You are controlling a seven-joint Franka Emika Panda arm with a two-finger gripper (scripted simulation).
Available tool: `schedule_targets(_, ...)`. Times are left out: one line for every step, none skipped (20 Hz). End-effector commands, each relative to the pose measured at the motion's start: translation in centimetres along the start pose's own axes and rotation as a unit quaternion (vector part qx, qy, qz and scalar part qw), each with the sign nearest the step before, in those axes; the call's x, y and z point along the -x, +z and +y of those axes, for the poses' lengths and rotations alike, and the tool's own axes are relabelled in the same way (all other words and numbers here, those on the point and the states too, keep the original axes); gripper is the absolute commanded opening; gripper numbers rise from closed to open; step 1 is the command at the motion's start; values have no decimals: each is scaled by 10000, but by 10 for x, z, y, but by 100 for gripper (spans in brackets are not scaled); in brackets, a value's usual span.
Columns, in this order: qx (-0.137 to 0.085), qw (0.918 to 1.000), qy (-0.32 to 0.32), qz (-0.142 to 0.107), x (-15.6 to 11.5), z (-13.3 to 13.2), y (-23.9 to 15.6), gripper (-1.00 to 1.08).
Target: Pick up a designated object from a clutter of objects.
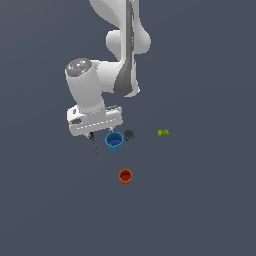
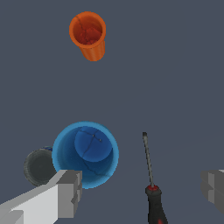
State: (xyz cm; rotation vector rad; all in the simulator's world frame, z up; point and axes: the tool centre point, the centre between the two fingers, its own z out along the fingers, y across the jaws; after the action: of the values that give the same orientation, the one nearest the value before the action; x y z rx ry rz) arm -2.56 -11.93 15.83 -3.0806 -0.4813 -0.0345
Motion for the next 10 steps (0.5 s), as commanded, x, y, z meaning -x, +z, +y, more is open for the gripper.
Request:
schedule_targets(8,9999,-138,-10,15,11,17,100)
schedule_targets(12,9998,-191,-17,21,15,23,100)
schedule_targets(17,9997,-244,-23,27,19,30,100)
schedule_targets(22,9996,-296,-31,33,23,36,100)
schedule_targets(27,9994,-345,-38,39,27,42,100)
schedule_targets(33,9992,-392,-46,45,30,47,100)
schedule_targets(38,9990,-436,-54,51,33,53,100)
schedule_targets(43,9988,-478,-62,56,36,57,100)
schedule_targets(49,9986,-516,-69,61,38,62,100)
schedule_targets(54,9984,-552,-77,66,40,66,100)
